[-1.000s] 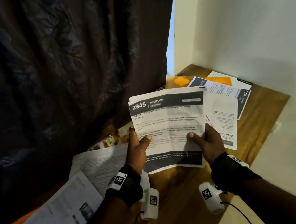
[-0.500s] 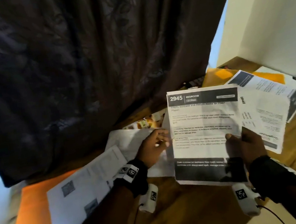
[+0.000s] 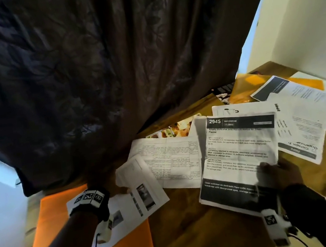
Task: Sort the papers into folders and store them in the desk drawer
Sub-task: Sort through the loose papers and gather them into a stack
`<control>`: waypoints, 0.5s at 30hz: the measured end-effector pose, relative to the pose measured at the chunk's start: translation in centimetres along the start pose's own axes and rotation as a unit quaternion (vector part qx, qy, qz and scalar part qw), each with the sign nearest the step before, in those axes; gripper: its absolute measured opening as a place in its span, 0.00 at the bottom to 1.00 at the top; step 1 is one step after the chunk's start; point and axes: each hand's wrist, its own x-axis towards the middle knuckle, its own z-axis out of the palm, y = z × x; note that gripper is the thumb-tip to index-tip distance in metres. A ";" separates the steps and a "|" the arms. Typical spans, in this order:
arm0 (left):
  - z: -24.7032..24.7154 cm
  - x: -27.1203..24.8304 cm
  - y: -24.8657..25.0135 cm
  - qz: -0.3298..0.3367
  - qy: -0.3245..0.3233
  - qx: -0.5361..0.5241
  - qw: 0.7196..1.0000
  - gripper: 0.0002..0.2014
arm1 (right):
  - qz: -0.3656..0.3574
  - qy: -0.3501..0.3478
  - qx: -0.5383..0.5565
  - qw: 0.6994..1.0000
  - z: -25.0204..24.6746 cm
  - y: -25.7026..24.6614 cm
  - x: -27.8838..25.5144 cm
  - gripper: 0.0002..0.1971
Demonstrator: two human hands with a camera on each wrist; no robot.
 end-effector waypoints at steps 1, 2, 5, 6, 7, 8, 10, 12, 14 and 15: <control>0.3 0.3 -0.5 -0.008 -0.022 -0.045 0.999 0.51 | -0.006 -0.008 0.003 1.000 -0.2 0.8 0.2 0.19; 0.2 0.3 -0.8 -0.030 -0.042 -0.066 0.996 0.51 | -0.005 -0.014 0.006 1.000 -0.5 1.7 0.7 0.18; 0.8 2.1 -1.8 -0.052 0.025 -0.074 0.996 0.48 | -0.004 -0.004 0.009 1.000 -0.8 0.0 -1.0 0.13; 0.6 2.4 -1.7 -0.060 0.048 -0.069 0.995 0.42 | -0.001 0.000 0.011 1.000 -1.0 -0.5 -1.4 0.12; -0.2 2.1 -1.2 -0.039 0.081 -0.056 0.994 0.32 | 0.001 -0.001 0.009 1.000 -1.2 -0.8 -1.7 0.12; -0.8 1.6 -0.7 -0.027 0.092 -0.083 0.992 0.22 | 0.010 0.004 0.002 1.000 -1.5 -0.9 -1.8 0.12; -1.8 1.0 -0.1 0.005 0.088 -0.134 0.987 0.08 | 0.023 0.014 0.001 1.000 -1.9 -1.1 -1.9 0.12; -3.0 0.5 0.2 0.020 0.086 -0.163 0.983 0.08 | 0.026 0.013 -0.002 1.000 -2.2 -0.4 -1.3 0.13; -4.9 -0.6 1.6 0.038 0.101 -0.194 0.975 0.20 | 0.030 0.017 -0.008 0.999 -2.4 0.1 -0.8 0.14; -6.1 -1.2 2.5 0.056 0.124 -0.222 0.965 0.22 | 0.030 0.012 -0.011 0.999 -2.5 0.7 -0.2 0.15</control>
